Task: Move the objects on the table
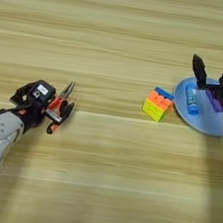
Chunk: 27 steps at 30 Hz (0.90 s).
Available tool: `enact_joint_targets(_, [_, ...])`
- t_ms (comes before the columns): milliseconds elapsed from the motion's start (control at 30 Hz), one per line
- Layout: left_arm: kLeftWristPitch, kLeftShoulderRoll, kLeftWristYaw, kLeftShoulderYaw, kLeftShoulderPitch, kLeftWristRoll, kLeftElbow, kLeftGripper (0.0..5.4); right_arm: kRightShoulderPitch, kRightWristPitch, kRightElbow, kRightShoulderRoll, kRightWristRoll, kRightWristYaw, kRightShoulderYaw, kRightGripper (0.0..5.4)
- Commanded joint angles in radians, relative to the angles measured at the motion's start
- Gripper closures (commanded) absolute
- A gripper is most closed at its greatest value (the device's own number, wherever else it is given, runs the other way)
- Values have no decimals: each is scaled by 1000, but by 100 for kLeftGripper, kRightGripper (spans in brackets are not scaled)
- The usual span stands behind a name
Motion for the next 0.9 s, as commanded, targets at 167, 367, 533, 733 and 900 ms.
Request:
enact_joint_targets(167, [-27, -8, 17, -12, -2, 10, 68, 3, -7, 2, -5, -3, 0, 4, -1, 0])
enact_joint_targets(367, [-6, 4, 22, 8, 23, -2, 31, 3, -13, 1, 3, -6, 2, 7, -4, 0])
enact_joint_targets(533, [-13, 3, 27, 9, 13, 3, 57, 3, -15, 3, -1, -3, 2, 6, -1, 0])
enact_joint_targets(733, [-13, 4, 28, 12, 13, 3, 70, 3, -15, 3, 0, -2, 3, 7, 1, 0])
enact_joint_targets(900, [-4, -2, 20, 10, 5, -8, 99, 3, -16, 5, 0, -4, 4, 7, -2, 0])
